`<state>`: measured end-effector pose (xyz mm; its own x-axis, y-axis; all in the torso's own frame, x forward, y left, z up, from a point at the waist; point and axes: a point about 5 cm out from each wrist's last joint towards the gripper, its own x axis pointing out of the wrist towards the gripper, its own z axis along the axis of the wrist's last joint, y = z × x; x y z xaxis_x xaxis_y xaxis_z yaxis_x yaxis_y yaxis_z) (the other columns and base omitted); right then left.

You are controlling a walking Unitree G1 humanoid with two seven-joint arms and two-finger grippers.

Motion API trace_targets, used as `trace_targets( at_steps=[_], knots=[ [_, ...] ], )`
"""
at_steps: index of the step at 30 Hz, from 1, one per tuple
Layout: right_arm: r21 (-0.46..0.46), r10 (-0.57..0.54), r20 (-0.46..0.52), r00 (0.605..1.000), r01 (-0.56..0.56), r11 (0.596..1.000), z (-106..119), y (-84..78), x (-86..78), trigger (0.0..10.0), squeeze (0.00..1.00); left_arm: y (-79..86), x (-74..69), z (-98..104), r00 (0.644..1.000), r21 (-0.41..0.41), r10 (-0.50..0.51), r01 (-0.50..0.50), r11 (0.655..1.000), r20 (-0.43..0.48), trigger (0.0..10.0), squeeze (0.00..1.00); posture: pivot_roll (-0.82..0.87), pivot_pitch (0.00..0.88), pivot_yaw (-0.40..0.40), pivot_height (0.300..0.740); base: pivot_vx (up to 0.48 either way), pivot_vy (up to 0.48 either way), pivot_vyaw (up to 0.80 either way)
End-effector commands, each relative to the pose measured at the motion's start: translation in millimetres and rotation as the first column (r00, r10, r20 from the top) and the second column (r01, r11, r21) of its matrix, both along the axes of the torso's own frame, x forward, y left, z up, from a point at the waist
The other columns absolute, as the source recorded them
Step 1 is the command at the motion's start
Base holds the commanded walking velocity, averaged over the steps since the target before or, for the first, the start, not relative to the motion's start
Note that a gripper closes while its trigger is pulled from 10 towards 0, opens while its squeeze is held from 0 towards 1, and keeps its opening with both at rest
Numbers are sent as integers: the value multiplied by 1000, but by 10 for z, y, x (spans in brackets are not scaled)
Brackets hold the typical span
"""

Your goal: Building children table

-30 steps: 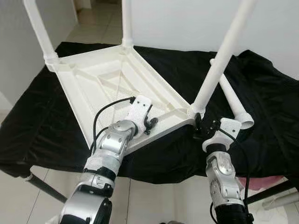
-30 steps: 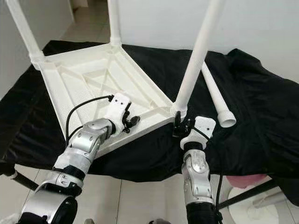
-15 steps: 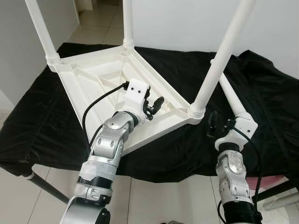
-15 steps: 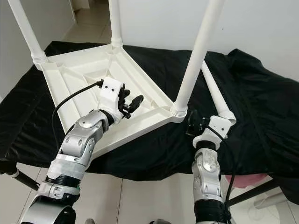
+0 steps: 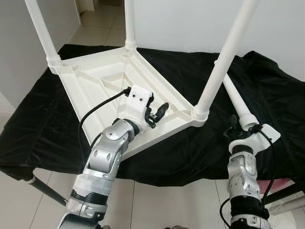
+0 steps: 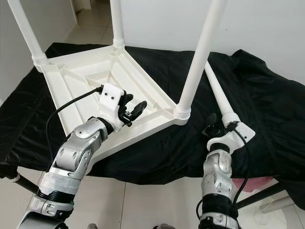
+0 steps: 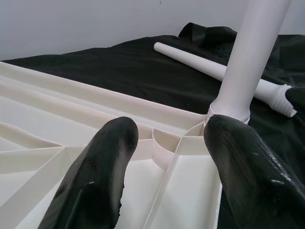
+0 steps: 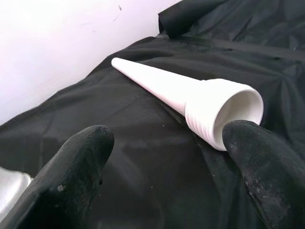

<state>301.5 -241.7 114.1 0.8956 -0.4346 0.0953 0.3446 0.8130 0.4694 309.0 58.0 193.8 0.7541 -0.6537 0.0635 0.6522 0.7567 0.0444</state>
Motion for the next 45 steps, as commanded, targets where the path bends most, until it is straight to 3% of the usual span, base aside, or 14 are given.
trace_targets(
  at_steps=[1,29,40,43,45],
  knots=[
    [24,-19,-2,1000,19,1000,-26,-81,14,10000,0,-76,-128,-10,966,25,-257,257,966,-11,10000,0,15,28,11,740,0,0,0],
    [23,22,16,1000,-23,999,-32,-180,178,10000,0,33,-232,6,969,76,-242,244,967,-41,10000,0,81,88,52,740,0,0,0],
    [10,-4,87,996,3,1000,13,-143,143,10000,0,42,-265,12,967,79,-251,255,964,-51,10000,0,83,91,53,740,0,0,0],
    [-4,-11,106,994,12,1000,51,-179,148,10000,0,0,-426,-29,925,106,-371,378,920,-80,10000,0,86,94,49,740,0,0,0],
    [-5,-13,104,994,14,1000,49,-184,147,10000,0,-7,-457,-34,916,111,-392,399,910,-83,10000,0,86,94,49,740,0,0,0]
  ],
)
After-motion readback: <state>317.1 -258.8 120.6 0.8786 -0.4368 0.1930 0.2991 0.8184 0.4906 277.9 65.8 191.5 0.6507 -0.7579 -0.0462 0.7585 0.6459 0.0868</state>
